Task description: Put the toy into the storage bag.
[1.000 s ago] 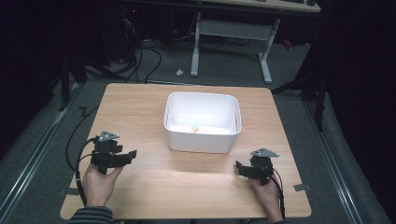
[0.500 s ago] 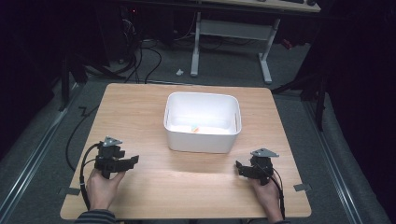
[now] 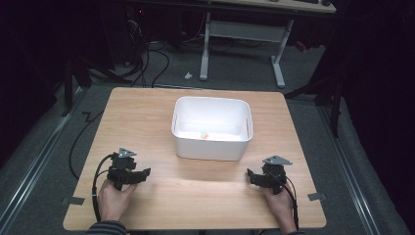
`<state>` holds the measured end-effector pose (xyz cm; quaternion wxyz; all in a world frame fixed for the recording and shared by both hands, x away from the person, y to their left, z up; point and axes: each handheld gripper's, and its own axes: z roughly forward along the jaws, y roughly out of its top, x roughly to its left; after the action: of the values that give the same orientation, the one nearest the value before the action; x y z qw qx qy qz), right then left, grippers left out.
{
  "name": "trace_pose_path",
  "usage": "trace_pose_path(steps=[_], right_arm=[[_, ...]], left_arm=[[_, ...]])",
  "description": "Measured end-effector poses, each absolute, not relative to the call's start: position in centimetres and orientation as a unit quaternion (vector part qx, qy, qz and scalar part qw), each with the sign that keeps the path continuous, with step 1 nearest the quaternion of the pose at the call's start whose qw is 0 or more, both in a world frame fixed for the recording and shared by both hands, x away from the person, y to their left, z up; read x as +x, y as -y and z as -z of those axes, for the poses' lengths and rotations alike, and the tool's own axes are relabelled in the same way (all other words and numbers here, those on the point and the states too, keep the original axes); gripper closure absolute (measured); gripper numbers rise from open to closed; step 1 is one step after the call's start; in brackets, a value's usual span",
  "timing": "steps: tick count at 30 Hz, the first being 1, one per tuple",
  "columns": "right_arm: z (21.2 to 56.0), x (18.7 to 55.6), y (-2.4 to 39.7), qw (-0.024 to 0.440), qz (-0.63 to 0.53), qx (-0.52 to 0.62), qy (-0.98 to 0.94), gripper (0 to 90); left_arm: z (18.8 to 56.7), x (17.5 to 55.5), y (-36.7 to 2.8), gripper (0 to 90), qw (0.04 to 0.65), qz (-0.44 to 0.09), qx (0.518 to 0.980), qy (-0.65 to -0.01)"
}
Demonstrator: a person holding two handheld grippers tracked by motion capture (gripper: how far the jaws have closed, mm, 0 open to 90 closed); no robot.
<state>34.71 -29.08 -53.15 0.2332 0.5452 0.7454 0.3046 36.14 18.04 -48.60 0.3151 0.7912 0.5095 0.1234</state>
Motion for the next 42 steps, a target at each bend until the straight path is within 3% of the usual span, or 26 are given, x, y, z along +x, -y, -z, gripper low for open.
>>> trace_pose_path(steps=[25,35,42], right_arm=[[53.1,34.7,29.1,0.233,-0.305,0.544,-0.746,19.0],[53.1,34.7,29.1,0.233,-0.305,0.544,-0.746,19.0],[53.2,34.7,29.1,0.234,-0.305,0.544,-0.746,19.0]], left_arm=[[51.6,36.1,-16.2,37.9,0.3,-0.137,0.795,-0.509],[52.4,36.0,-15.8,37.8,0.306,-0.178,0.786,-0.506],[53.6,35.3,-15.5,29.9,0.342,-0.216,0.764,-0.502]])
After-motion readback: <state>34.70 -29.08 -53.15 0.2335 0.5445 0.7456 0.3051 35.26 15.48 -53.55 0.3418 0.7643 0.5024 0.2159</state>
